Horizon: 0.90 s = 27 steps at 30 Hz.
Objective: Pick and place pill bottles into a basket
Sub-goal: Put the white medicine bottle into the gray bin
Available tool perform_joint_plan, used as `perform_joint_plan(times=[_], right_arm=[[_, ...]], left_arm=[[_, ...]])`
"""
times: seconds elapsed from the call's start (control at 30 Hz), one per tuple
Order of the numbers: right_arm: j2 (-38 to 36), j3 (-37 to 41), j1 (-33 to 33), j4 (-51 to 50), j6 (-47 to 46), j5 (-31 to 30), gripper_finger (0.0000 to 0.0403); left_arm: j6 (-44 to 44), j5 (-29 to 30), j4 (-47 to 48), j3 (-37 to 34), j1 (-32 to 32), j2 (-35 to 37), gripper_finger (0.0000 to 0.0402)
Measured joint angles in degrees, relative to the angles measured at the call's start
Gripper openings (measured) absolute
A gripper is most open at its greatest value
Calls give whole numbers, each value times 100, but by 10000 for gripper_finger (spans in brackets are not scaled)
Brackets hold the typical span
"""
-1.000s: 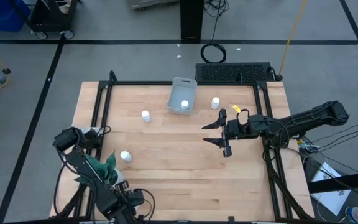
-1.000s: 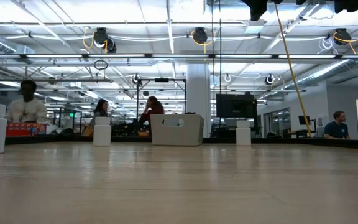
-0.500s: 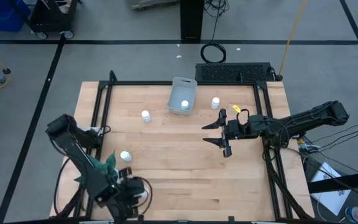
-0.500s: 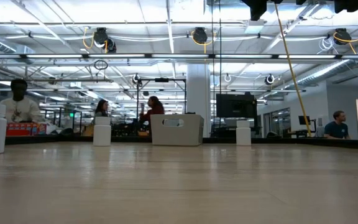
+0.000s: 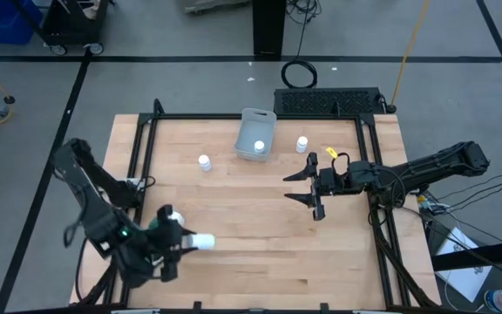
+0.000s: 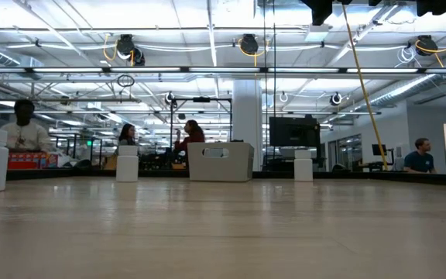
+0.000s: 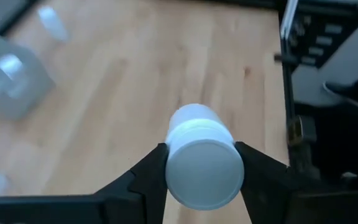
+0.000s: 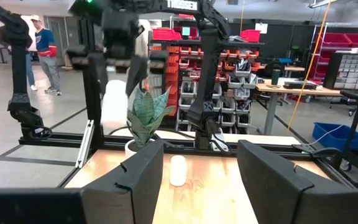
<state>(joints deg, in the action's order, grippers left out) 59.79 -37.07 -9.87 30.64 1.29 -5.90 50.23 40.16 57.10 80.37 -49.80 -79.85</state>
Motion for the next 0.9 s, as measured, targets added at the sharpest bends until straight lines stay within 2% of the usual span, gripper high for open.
perform_joint_plan(times=[0.2, 0.43, 0.57, 0.77, 0.9], right_arm=[[0, -1, 0, 89, 201, -23, 196], [-25, -1, 2, 133, 466, -25, 196], [-180, -1, 1, 73, 578, -25, 196], [-415, -1, 2, -253, 587, -25, 196], [-540, -1, 3, -411, 589, -29, 196]], left_arm=[[-657, 611, -18, 6, 115, 510, 172], [-1402, 702, -20, 8, 642, 1172, 167], [-1915, 704, -26, 8, 1097, 1528, 182], [-2819, 838, -238, 8, 1908, 1901, 164], [-3543, 559, -515, 8, 2481, 2056, 164]])
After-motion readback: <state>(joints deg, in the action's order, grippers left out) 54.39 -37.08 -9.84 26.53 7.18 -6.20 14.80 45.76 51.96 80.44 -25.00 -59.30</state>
